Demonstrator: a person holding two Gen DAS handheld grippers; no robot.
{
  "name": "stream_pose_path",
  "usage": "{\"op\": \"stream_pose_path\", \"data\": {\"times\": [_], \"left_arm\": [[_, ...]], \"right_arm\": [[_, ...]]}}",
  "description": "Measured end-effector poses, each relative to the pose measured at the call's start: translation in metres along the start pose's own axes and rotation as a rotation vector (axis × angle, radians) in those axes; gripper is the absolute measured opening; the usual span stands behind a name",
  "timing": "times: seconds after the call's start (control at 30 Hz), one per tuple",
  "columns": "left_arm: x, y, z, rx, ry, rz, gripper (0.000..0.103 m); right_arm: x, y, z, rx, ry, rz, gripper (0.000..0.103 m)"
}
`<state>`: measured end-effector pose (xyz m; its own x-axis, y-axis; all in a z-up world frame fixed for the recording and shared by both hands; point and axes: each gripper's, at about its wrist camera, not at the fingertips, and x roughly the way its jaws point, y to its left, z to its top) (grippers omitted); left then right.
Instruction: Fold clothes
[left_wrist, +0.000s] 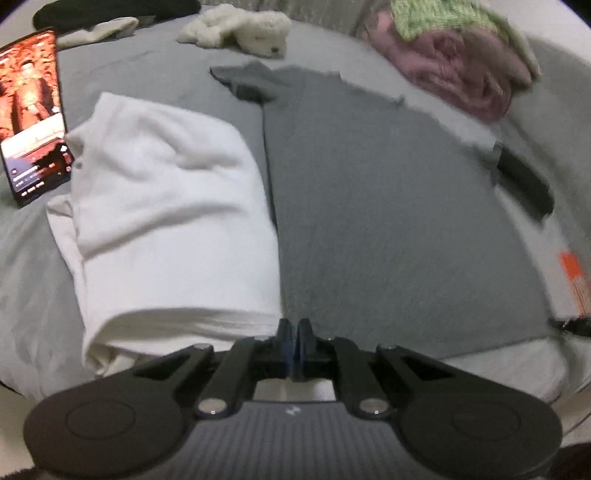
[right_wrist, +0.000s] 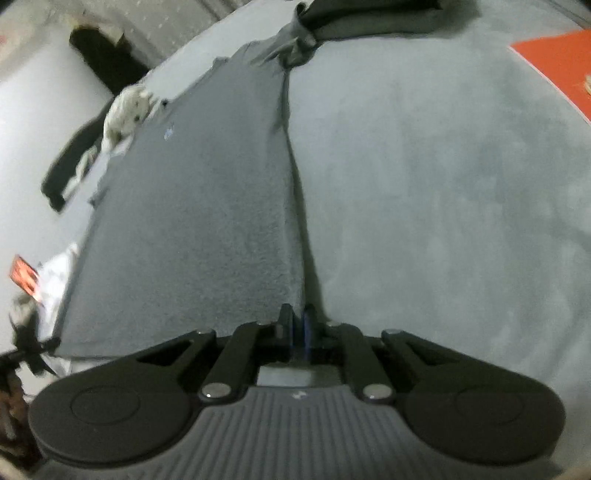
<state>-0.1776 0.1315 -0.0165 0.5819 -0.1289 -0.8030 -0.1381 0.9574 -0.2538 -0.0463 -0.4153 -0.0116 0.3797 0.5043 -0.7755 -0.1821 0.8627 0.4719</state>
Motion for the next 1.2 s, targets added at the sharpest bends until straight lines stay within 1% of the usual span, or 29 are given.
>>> {"op": "stream_pose_path", "data": {"times": [0.1,0.13,0.17,0.2,0.23,0.27,0.3,0.33,0.37,0.53,0.57,0.7,0.77,0.8,0.87,1.0,1.07,1.2], "left_arm": [[-0.002,-0.007,0.003,0.073,-0.006,0.014,0.007],[-0.004,-0.008,0.005,0.087,-0.004,0.015,0.012],[-0.005,-0.008,0.008,0.1,-0.004,0.02,0.025],[-0.008,-0.01,0.01,0.115,-0.014,0.029,0.035],[-0.011,-0.012,0.013,0.127,-0.038,0.046,0.05],[-0.013,-0.015,0.015,0.138,-0.061,0.058,0.054],[-0.015,-0.019,0.018,0.145,-0.077,0.062,0.054],[-0.016,-0.022,0.021,0.152,-0.093,0.066,0.057],[-0.018,-0.026,0.024,0.159,-0.107,0.068,0.06],[-0.008,-0.055,0.043,0.17,-0.158,0.025,0.07],[-0.004,-0.062,0.048,0.172,-0.167,0.018,0.073],[0.015,-0.092,0.067,0.176,-0.202,-0.011,0.081],[0.028,-0.107,0.077,0.176,-0.222,-0.022,0.084],[0.035,-0.116,0.082,0.176,-0.233,-0.026,0.085],[0.052,-0.131,0.092,0.176,-0.257,-0.026,0.086],[0.088,-0.162,0.116,0.143,-0.303,0.002,0.087],[0.106,-0.177,0.13,0.127,-0.318,0.015,0.088],[0.144,-0.204,0.164,0.12,-0.347,0.043,0.088]], "right_arm": [[-0.005,0.002,0.001,-0.015,-0.016,0.006,0.014],[-0.005,0.001,0.001,-0.017,-0.016,0.012,0.016],[-0.005,-0.001,0.001,-0.014,-0.02,0.02,0.017],[-0.005,-0.002,0.003,-0.01,-0.024,0.027,0.017],[-0.006,-0.004,0.005,-0.004,-0.031,0.033,0.02],[-0.005,-0.006,0.007,0.004,-0.037,0.043,0.024],[-0.004,-0.008,0.007,0.014,-0.042,0.057,0.027],[-0.003,-0.01,0.008,0.027,-0.046,0.073,0.031],[-0.002,-0.011,0.01,0.038,-0.051,0.088,0.034],[0.0,-0.019,0.019,0.118,-0.089,0.125,0.036],[0.001,-0.021,0.022,0.138,-0.1,0.127,0.036],[0.002,-0.025,0.033,0.192,-0.151,0.109,0.038],[0.005,-0.023,0.04,0.2,-0.175,0.096,0.047],[0.007,-0.022,0.044,0.201,-0.186,0.091,0.049],[0.013,-0.019,0.053,0.194,-0.205,0.079,0.057],[0.031,-0.015,0.079,0.196,-0.235,0.065,0.065],[0.041,-0.02,0.096,0.25,-0.251,0.084,0.067],[0.061,-0.035,0.136,0.423,-0.281,0.139,0.067]]}}
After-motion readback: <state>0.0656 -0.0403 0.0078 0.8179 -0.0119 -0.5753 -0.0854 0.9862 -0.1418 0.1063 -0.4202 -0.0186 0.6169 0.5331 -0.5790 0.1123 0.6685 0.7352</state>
